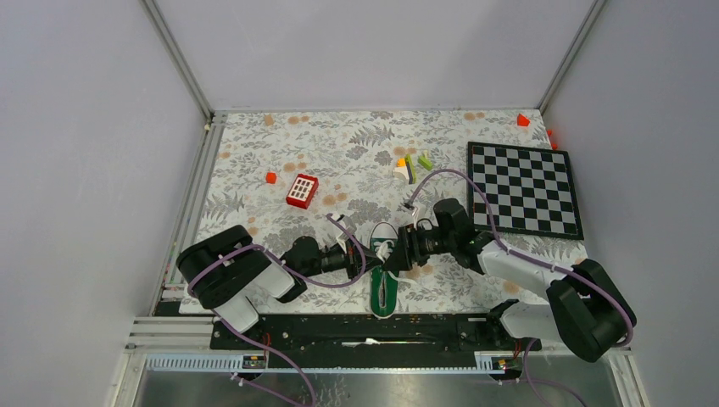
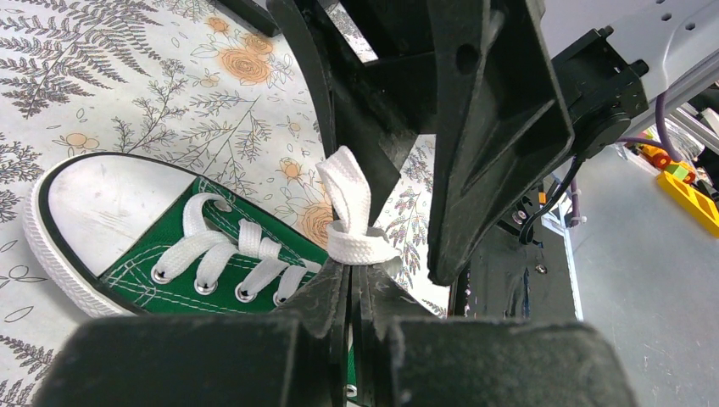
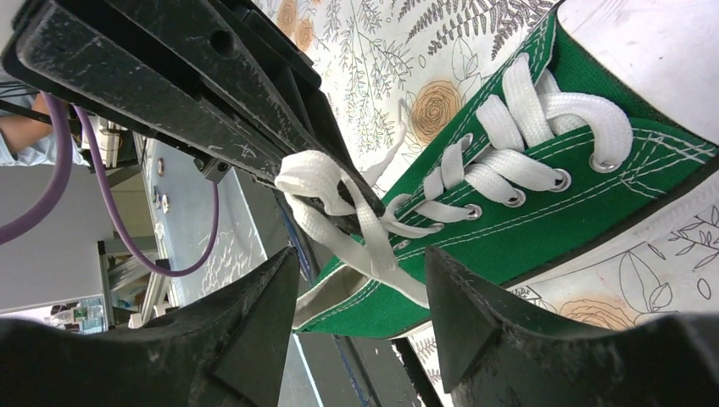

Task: Tie the shoes
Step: Cross the shoelace with the shoelace.

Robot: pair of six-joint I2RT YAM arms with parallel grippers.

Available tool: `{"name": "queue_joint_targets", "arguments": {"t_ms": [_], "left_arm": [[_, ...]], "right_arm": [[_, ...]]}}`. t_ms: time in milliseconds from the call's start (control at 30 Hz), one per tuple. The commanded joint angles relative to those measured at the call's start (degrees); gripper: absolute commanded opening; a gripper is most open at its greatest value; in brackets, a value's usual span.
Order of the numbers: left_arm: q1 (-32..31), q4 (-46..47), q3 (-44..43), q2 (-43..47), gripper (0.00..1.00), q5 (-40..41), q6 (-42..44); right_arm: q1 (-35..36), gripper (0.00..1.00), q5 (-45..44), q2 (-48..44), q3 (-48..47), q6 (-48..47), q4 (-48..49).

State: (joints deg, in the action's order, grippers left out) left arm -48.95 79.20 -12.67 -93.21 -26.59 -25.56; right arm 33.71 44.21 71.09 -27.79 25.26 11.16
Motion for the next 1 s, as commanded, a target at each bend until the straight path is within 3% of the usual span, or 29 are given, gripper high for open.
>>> {"name": "queue_joint_targets", "arguments": {"t_ms": [0,233,500,967], "left_arm": [[-0.15,3.5,-1.13,-0.02,0.0,-0.35,0.16],[-0.24,3.51,-1.13,0.08,0.0,-0.56,0.29],[-0.21,3.51,-1.11,-0.09,0.0,-0.84,0.08],[-0.19,3.51,-0.62,0.12,0.0,-1.0,0.1]], "right_arm": [[0.94,0.61,0.45,1.39,-2.79,-2.16,-0.51],[1.0,0.41,-0.28,1.79,-2.57,-0.66,1.53],[0.97,0.28,-0.19,1.88,-1.7,1.73,4.51],[1.0,0.35,-3.12,0.21,-0.63,2.84,4.75]]}}
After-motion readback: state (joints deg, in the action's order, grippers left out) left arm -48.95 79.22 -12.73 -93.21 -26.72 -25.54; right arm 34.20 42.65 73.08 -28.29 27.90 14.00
